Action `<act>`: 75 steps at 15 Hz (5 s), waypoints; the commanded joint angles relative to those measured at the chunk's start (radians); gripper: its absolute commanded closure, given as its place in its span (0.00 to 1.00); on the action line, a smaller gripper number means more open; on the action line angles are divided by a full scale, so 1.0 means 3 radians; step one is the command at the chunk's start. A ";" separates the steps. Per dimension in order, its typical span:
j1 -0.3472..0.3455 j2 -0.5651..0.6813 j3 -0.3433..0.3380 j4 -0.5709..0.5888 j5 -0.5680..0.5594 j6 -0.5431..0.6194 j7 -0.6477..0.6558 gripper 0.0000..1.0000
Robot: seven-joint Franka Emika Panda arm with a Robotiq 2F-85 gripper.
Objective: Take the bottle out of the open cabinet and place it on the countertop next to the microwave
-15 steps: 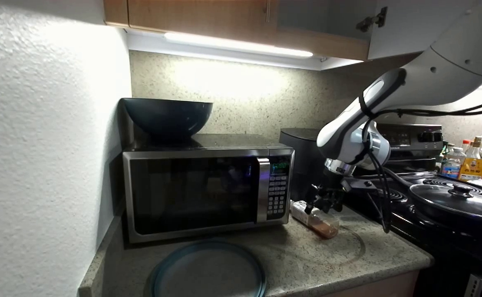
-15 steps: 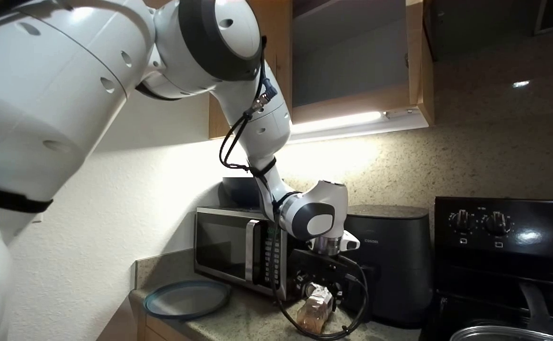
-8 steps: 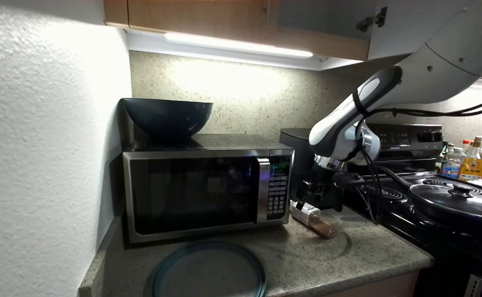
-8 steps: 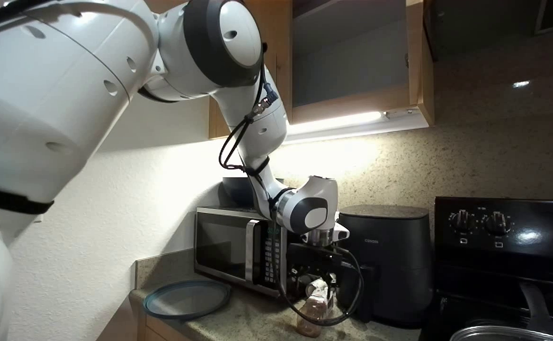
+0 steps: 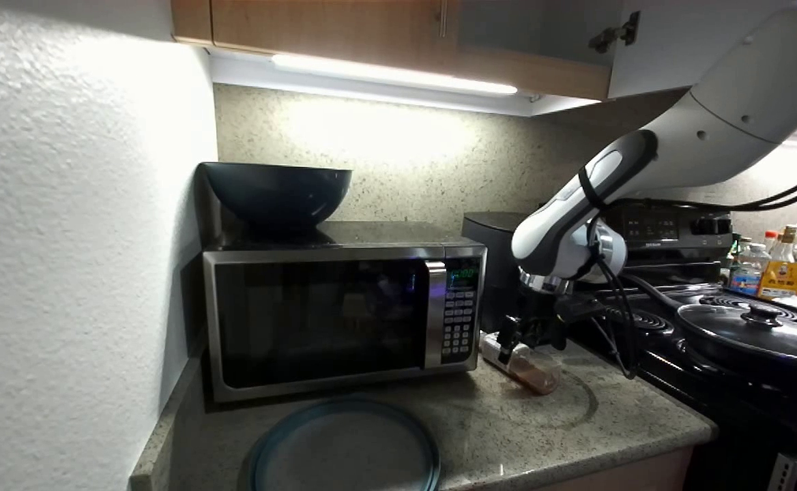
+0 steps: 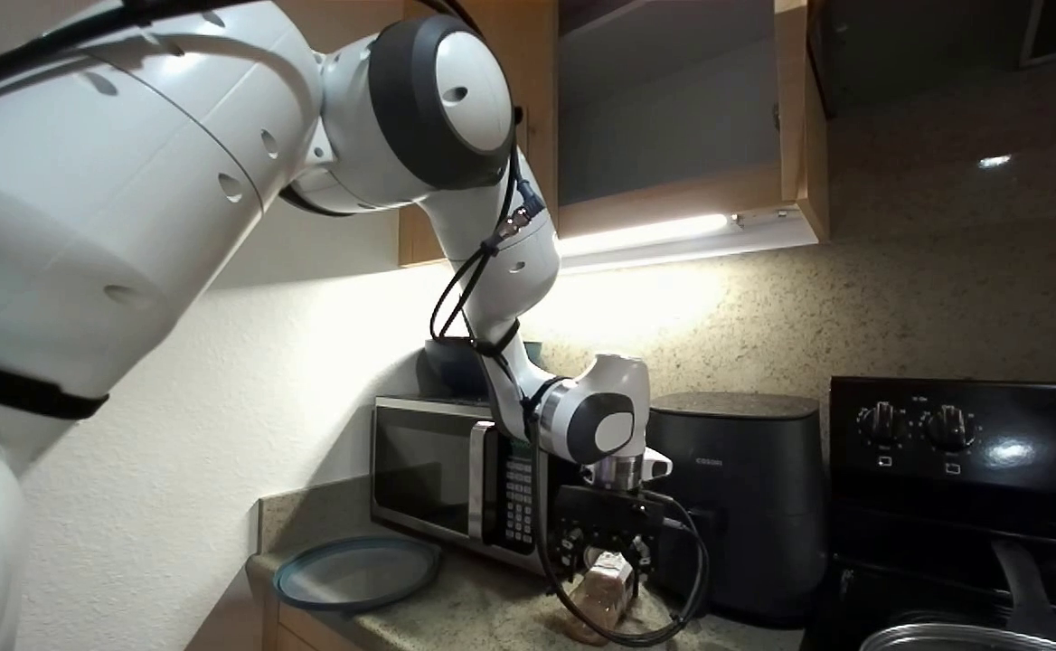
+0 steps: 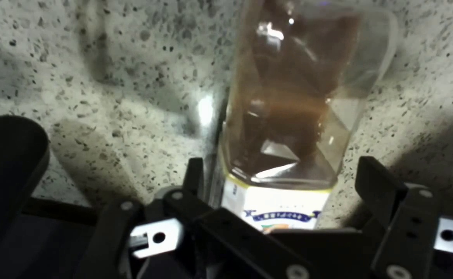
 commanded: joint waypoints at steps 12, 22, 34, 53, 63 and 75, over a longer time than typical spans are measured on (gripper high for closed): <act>-0.0091 -0.0416 0.0149 -0.0605 0.0174 0.0709 0.0469 0.71; -0.0262 -0.0959 0.0405 -0.1338 0.0596 0.1092 0.0407 0.46; 0.0202 -0.0477 0.0280 -0.1463 0.0584 0.3118 0.1126 0.46; 0.2277 -0.0193 -0.1678 -0.0849 0.1441 0.2840 0.1020 0.11; 0.2040 -0.1144 -0.1452 -0.1523 0.1133 0.1972 0.0728 0.00; 0.1615 -0.1538 -0.1117 -0.2003 0.0559 0.1772 0.1080 0.00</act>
